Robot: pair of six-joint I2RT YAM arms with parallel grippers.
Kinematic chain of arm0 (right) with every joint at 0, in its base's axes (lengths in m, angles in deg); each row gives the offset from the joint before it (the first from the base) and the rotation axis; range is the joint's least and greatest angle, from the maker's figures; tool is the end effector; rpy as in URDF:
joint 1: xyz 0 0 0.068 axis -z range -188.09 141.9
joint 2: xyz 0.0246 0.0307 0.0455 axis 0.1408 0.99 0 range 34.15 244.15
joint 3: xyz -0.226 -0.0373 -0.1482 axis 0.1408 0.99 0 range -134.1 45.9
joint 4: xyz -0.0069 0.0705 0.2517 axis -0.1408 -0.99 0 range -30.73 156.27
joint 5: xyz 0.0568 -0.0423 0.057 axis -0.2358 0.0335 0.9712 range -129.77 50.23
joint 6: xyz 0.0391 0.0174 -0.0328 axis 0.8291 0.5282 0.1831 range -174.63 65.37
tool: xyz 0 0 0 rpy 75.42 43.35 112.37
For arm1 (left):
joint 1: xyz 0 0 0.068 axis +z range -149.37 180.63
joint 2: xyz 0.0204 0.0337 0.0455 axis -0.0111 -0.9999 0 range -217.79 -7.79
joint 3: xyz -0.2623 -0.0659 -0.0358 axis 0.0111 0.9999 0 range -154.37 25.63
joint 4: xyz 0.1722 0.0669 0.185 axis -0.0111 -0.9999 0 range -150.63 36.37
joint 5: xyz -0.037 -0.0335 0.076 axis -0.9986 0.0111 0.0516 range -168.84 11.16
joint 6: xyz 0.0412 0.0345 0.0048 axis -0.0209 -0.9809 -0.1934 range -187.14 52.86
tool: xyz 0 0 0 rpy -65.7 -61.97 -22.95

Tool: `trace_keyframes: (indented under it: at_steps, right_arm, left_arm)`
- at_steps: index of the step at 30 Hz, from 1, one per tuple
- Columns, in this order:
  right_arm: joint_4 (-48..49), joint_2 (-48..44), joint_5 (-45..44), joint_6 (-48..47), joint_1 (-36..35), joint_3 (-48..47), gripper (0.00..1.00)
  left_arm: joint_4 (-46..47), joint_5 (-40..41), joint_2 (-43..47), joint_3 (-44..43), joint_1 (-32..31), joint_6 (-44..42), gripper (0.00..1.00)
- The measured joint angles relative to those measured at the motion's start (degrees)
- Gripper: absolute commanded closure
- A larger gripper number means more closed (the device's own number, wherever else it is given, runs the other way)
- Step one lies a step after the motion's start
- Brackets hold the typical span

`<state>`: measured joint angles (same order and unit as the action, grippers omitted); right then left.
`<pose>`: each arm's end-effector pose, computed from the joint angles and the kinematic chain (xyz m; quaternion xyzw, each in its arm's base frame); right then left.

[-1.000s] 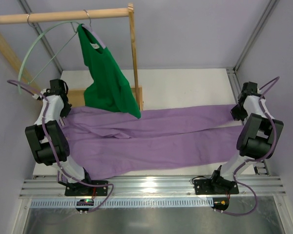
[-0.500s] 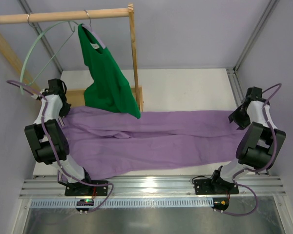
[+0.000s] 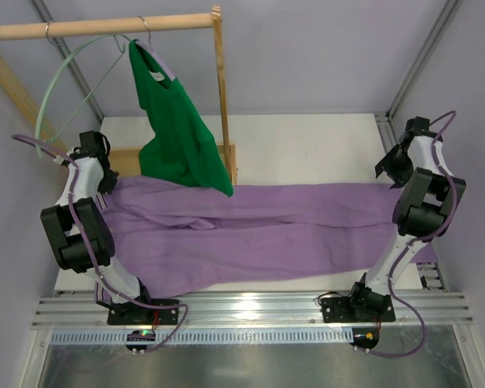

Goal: Place the trousers on the hanger
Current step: Fold the trousers

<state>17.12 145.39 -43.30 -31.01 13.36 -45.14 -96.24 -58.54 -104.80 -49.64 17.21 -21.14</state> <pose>0.3762 -0.1502 0.2288 0.3820 0.9061 -0.0270 0.1797 0.3305 0.1113 0.2436 -0.5318 0.8000 0.1107 0.2549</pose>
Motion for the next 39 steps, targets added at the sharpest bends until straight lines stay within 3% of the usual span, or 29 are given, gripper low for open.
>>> trace_keyframes:
  at_steps: [8,11,12,19,28,35,38,39]
  right_arm:
    - [-4.55,13.73,-3.82,7.13,0.15,-9.11,0.44]
    - [-4.94,14.29,-4.81,8.26,0.15,-9.64,0.79]
    - [-4.87,14.29,-4.98,8.31,0.15,-9.66,0.96]
    - [-4.00,13.60,-6.03,8.02,0.15,-10.86,0.96]
    - [2.12,2.64,-7.65,7.98,-0.13,-9.46,0.96]
    - [6.73,4.87,-4.04,7.96,-0.24,-9.33,0.96]
    - [7.93,7.30,-3.28,7.96,-0.35,-9.35,0.87]
    - [8.02,8.09,-3.08,7.80,-0.44,-9.49,0.74]
  left_arm:
    - [0.48,0.07,0.24,0.55,0.00,-0.02,1.00]
    - [0.79,0.11,0.24,1.05,0.02,0.00,1.00]
    - [0.81,0.15,0.24,1.09,0.00,0.02,1.00]
    - [0.33,0.98,0.22,0.24,0.00,0.02,1.00]
    - [0.13,0.79,-1.86,-3.08,-0.13,0.72,1.00]
    - [2.32,-1.22,-5.68,-4.87,-0.11,0.94,1.00]
    - [3.32,-2.45,-6.67,-5.22,-0.11,0.31,0.93]
    - [3.54,-2.86,-6.75,-5.22,-0.11,0.00,0.79]
